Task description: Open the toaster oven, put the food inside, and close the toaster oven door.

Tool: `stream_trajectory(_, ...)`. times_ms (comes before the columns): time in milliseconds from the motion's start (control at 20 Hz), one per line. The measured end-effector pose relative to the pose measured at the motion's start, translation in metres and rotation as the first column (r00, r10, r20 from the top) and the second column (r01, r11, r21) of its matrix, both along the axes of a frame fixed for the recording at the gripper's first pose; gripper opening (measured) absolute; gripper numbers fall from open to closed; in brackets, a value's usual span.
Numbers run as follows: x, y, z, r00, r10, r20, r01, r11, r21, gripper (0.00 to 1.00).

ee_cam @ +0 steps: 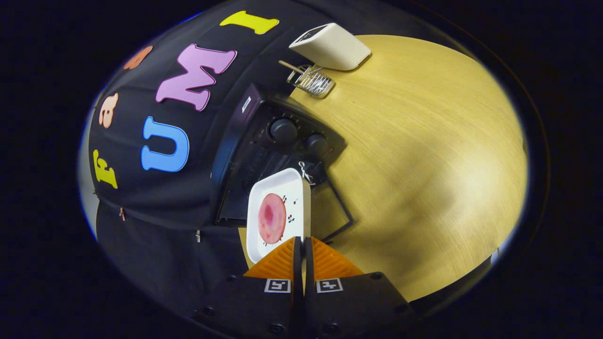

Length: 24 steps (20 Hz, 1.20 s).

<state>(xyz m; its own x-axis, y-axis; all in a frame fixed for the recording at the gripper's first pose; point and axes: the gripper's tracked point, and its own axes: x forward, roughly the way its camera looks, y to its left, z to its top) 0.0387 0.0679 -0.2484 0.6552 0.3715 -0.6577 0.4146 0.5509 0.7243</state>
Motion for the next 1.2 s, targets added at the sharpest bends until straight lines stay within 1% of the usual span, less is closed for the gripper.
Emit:
stream_trajectory(150,0.027,0.022,-0.008,1.0,-0.009,0.006,0.009,1.0,0.002,0.05)
stream_trajectory(250,0.047,0.032,-0.012,0.999,-0.026,0.032,0.027,1.0,-0.005,0.05)
stream_trajectory(350,0.065,0.037,-0.017,0.996,-0.068,0.051,0.068,0.998,0.003,0.05)
stream_trajectory(500,0.092,0.044,-0.028,0.988,-0.146,0.047,0.144,0.989,0.044,0.05)
stream_trajectory(650,0.116,0.052,-0.037,0.975,-0.208,0.076,0.205,0.978,0.045,0.05)
stream_trajectory(750,0.131,0.056,-0.042,0.963,-0.261,0.067,0.257,0.964,0.063,0.05)
stream_trajectory(850,0.142,0.059,-0.045,0.95,-0.308,0.055,0.303,0.949,0.086,0.05)
stream_trajectory(1000,0.154,0.056,-0.048,0.932,-0.354,0.075,0.35,0.935,0.053,0.05)
stream_trajectory(1200,0.157,0.053,-0.053,0.924,-0.37,0.098,0.371,0.929,0.015,0.05)
